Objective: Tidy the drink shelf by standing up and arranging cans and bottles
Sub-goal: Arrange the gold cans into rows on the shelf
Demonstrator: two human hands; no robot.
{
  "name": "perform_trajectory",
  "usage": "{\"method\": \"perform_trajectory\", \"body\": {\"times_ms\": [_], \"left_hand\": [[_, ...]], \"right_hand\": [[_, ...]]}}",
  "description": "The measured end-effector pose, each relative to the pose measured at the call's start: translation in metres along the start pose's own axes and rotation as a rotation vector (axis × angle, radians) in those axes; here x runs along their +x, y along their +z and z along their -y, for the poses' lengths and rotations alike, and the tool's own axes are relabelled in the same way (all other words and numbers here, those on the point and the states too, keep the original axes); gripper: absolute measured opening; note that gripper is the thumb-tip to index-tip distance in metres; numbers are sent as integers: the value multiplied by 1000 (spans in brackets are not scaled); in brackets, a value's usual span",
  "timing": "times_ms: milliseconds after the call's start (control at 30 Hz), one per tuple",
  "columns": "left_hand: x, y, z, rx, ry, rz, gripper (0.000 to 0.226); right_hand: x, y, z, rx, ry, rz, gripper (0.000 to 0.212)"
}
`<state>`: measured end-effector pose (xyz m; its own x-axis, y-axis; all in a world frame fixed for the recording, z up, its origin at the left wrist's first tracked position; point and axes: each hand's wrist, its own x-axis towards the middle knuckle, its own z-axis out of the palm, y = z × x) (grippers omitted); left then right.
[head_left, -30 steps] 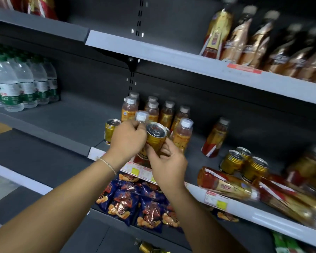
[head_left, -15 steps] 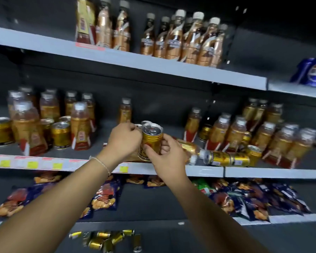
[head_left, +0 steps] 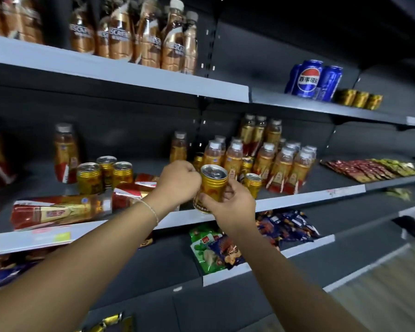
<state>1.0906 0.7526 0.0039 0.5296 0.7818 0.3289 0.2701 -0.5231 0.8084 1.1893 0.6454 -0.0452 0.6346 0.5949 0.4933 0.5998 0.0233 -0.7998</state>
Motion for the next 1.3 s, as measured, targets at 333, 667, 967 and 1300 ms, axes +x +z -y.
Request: {"method": "perform_trajectory", "body": {"times_ms": [333,667,967,1300], "left_hand": [[70,80,-11,-2,103,328,15],[111,147,-6,-45,176,510,16],[140,203,-27,-58,200,566,43],[169,254,-47,52,132,456,39]], "right_hand": [[49,-48,-52,-111,184,-94,33],[88,-80,-99,-138,332,-184,46],[131,-122,-158,-132,344,-204,46],[193,-143,-224,-186,272,-58,44]]}}
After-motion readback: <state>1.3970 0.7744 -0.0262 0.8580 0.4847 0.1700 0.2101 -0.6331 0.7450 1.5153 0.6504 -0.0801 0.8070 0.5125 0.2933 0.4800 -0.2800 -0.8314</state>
